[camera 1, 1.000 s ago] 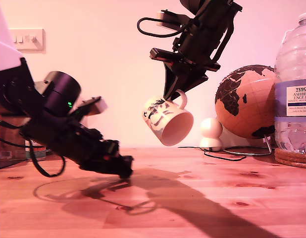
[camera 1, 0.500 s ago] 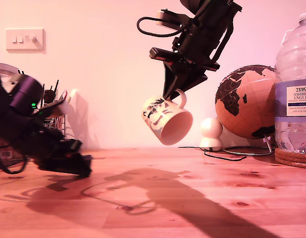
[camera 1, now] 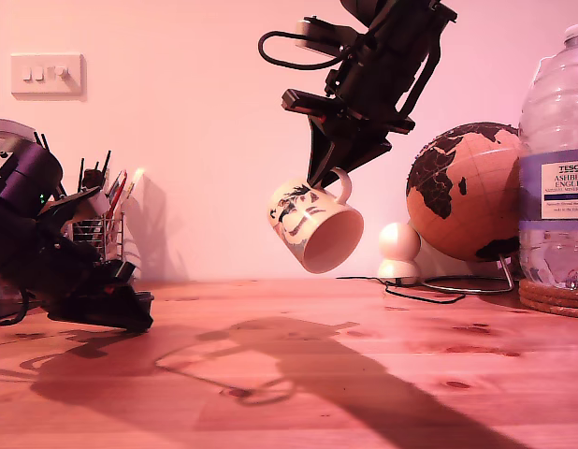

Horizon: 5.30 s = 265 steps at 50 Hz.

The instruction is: Lift the coffee cup and remove the coffee capsule that is hidden under it

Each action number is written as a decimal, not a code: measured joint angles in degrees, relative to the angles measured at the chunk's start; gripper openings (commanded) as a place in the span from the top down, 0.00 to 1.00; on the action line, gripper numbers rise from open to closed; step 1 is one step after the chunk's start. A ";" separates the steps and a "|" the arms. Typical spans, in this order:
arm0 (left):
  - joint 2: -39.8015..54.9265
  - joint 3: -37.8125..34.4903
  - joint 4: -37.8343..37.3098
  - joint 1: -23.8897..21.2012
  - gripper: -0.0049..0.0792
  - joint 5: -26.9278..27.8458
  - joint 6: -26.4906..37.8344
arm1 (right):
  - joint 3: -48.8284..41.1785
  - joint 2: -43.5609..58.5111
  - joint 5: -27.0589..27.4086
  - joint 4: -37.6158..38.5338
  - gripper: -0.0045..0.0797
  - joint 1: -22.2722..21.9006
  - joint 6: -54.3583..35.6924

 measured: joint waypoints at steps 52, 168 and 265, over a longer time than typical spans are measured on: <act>-12.44 0.31 -17.59 0.02 0.39 -0.63 -0.57 | 0.00 0.00 -0.15 0.52 0.96 0.00 0.02; -26.91 0.31 -17.29 1.57 0.97 2.86 -3.41 | -47.56 -5.20 -5.27 88.19 0.96 -0.42 15.15; -26.91 0.31 -17.27 1.64 0.97 4.92 -3.91 | -35.50 14.58 -8.98 87.45 0.96 -0.31 17.81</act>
